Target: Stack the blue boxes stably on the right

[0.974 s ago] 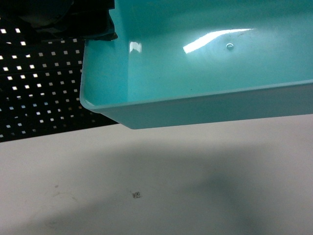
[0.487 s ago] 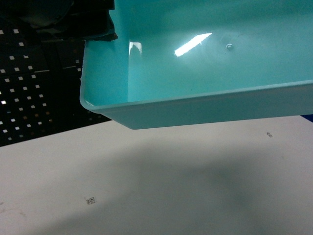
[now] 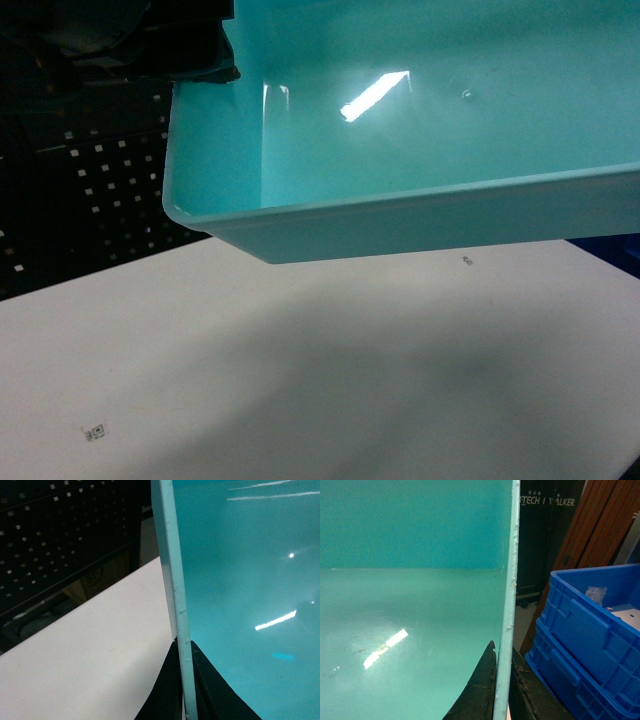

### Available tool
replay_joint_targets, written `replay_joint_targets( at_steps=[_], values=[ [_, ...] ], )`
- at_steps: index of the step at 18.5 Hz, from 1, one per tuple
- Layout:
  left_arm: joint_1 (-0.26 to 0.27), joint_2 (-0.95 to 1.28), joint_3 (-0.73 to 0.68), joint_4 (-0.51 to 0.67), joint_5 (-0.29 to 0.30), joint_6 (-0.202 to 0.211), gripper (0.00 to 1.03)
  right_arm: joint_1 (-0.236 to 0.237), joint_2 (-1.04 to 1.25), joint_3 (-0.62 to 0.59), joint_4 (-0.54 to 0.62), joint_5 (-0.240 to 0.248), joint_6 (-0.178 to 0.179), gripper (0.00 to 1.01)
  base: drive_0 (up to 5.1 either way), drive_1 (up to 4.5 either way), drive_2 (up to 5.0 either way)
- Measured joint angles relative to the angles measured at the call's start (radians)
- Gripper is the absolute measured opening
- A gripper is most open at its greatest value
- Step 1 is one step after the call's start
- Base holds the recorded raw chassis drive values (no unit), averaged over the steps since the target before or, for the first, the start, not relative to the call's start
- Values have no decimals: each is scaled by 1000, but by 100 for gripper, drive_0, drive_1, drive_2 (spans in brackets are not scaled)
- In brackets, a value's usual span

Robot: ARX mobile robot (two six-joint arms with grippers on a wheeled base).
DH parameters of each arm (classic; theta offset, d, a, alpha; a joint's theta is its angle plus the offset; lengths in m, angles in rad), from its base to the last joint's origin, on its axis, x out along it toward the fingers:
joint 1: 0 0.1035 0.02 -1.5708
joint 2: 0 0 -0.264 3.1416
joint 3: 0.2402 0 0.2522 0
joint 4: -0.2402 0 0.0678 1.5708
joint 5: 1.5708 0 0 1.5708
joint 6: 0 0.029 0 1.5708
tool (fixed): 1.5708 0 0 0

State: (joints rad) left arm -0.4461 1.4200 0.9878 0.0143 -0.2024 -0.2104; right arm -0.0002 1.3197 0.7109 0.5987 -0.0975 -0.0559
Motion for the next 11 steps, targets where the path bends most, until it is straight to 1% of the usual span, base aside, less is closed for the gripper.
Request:
replay_joint_targets(
  at_steps=[11],
  values=[
    [0, 0, 0, 0, 0, 1, 2, 0, 0, 0, 0, 0, 0, 7, -158, -158, -158]
  ],
)
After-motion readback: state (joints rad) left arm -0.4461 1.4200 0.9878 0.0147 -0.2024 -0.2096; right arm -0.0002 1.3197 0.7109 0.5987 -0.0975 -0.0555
